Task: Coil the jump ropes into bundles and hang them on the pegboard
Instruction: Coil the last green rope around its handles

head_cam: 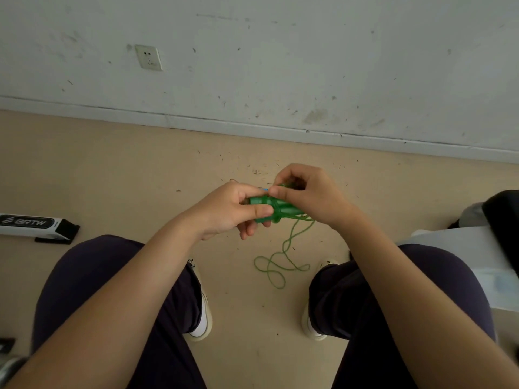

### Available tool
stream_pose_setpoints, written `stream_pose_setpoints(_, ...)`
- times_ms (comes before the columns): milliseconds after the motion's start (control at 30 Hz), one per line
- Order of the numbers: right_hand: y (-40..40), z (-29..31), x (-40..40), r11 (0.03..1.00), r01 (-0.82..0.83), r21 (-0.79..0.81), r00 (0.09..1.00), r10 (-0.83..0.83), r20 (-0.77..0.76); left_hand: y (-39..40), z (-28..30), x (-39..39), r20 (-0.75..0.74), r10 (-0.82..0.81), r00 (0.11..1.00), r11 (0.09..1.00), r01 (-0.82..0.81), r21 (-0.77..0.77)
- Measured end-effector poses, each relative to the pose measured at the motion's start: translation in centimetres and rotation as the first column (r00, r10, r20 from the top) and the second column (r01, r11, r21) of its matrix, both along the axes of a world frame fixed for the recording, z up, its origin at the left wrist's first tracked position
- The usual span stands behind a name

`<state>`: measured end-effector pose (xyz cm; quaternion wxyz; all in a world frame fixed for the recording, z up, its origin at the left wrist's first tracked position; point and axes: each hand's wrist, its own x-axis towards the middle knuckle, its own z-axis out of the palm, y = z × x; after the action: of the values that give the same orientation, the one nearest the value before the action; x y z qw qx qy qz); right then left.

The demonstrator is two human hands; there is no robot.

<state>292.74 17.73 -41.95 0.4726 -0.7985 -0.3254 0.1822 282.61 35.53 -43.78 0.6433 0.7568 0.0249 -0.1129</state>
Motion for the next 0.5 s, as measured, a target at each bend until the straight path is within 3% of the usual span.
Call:
stream_pose_setpoints(233,0.25,-0.47,-0.27,0.999,0.011,0.042,0.996,-0.007,-0.094,-0.04,-0.32,-0.06,0.036,0.102,0.994,0.995,-0.101,-0.022)
stream_pose_setpoints(333,0.29,-0.70,-0.52,0.997,0.051,0.058,0.968,-0.035,-0.248,0.03,-0.28,-0.11,0.062,0.107,0.992,0.994,-0.106,-0.015)
stream_pose_setpoints(500,0.01,-0.26,-0.32,0.953,0.106,0.282,0.820,0.077,-0.567,0.05,0.30,-0.13,0.136,0.162,0.977,0.987,-0.159,-0.035)
